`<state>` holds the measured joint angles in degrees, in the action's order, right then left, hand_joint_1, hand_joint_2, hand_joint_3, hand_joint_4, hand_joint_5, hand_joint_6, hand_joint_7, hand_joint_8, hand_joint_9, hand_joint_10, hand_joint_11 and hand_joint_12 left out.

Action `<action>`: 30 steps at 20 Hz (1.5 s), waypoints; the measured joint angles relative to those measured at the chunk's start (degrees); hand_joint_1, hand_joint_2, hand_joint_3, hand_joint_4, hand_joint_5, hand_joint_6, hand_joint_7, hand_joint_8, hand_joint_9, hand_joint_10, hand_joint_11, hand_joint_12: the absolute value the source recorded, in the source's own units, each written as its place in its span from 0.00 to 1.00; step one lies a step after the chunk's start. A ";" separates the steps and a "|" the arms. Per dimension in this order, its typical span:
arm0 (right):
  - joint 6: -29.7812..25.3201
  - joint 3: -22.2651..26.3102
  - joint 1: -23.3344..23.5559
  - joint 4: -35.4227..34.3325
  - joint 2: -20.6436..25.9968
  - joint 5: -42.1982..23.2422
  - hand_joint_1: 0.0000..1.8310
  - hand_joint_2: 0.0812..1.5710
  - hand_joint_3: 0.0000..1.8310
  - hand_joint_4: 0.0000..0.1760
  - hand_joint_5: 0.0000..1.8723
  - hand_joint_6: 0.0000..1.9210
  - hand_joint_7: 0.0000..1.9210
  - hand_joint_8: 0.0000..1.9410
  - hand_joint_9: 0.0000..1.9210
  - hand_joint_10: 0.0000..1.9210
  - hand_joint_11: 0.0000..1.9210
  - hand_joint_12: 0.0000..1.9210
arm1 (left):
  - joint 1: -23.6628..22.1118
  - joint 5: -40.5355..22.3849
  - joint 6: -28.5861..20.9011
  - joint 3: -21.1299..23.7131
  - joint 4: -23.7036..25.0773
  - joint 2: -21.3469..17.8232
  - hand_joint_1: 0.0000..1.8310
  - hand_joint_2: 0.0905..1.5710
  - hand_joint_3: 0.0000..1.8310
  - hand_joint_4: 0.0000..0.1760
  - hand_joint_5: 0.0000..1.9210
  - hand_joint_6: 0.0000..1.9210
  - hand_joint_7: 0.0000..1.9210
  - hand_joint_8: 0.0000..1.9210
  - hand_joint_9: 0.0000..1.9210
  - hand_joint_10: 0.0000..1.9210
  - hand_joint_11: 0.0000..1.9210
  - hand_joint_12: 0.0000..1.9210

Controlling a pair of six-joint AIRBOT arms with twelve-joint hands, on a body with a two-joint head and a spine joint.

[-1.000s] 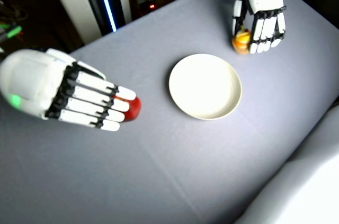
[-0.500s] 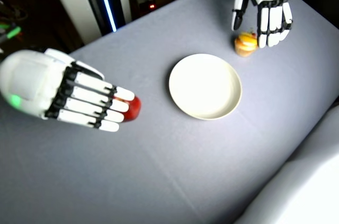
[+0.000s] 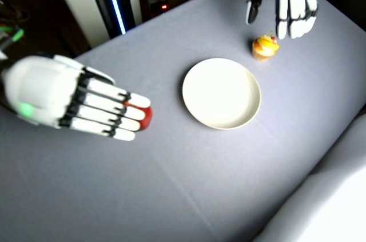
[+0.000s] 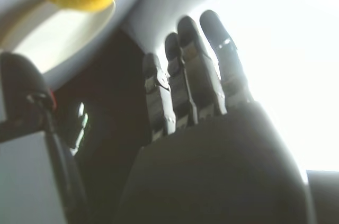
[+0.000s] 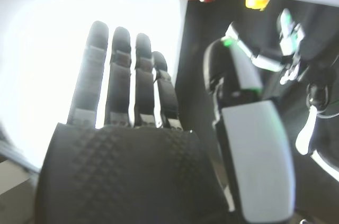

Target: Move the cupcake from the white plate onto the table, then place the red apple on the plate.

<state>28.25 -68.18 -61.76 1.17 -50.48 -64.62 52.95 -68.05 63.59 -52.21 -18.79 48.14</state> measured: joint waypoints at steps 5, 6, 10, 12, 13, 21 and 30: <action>-3.19 -4.70 6.80 10.05 -2.71 12.68 0.52 0.52 0.00 0.79 0.04 0.00 0.12 0.00 0.12 0.01 0.15 0.04 | 1.64 -4.37 -0.28 1.64 1.07 -1.22 0.42 0.52 0.00 1.00 0.01 0.00 0.00 0.00 0.00 0.00 0.00 0.00; -3.63 -5.35 7.52 11.87 -3.45 15.28 0.53 0.52 0.00 0.76 0.03 0.00 0.13 0.01 0.13 0.01 0.17 0.05 | 1.64 -4.70 -0.50 1.75 1.79 -1.22 0.44 0.52 0.00 0.87 0.03 0.01 0.00 0.00 0.00 0.00 0.00 0.00; -4.04 -7.34 10.69 15.89 -5.75 21.57 0.54 0.52 0.00 0.00 0.20 0.01 0.31 0.01 0.42 0.03 0.32 0.44 | 2.23 -6.40 -1.11 2.16 2.08 -1.27 0.44 0.52 0.00 0.79 0.05 0.01 0.01 0.00 0.00 0.00 0.03 0.01; -4.09 -7.89 11.67 15.93 -6.27 22.03 0.65 0.62 0.00 0.00 0.57 0.29 0.51 0.04 0.59 0.12 0.44 0.61 | 2.23 -6.32 -1.31 2.16 1.66 -1.29 0.45 0.52 0.00 0.69 0.05 0.01 0.01 0.00 0.00 0.00 0.01 0.00; -4.04 -7.93 12.68 16.37 -6.32 22.53 0.73 0.65 0.02 0.00 0.59 0.33 0.50 0.42 0.50 0.54 0.38 0.79 | 2.36 -6.60 -1.33 2.19 1.64 -1.29 0.45 0.52 0.00 0.71 0.05 0.01 0.01 0.00 0.00 0.00 0.00 0.00; -4.00 -10.47 28.48 22.43 -11.72 18.16 0.75 0.67 0.00 0.00 0.55 0.41 0.55 0.48 0.50 0.61 0.39 0.73 | 2.95 -7.34 -1.55 2.19 1.57 -1.36 0.49 0.53 0.00 0.63 0.06 0.00 0.02 0.00 0.00 0.00 0.06 0.03; -9.68 -18.16 36.30 39.71 -26.21 29.38 0.67 0.61 0.00 0.00 0.68 0.24 0.47 0.72 0.47 0.83 0.41 0.95 | 3.06 -7.23 -2.05 2.19 2.38 -1.38 0.49 0.52 0.00 0.75 0.06 0.00 0.02 0.00 0.00 0.00 0.00 0.00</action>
<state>18.57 -86.35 -25.45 40.88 -76.69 -35.24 56.01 -75.29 61.54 -50.02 -16.40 46.76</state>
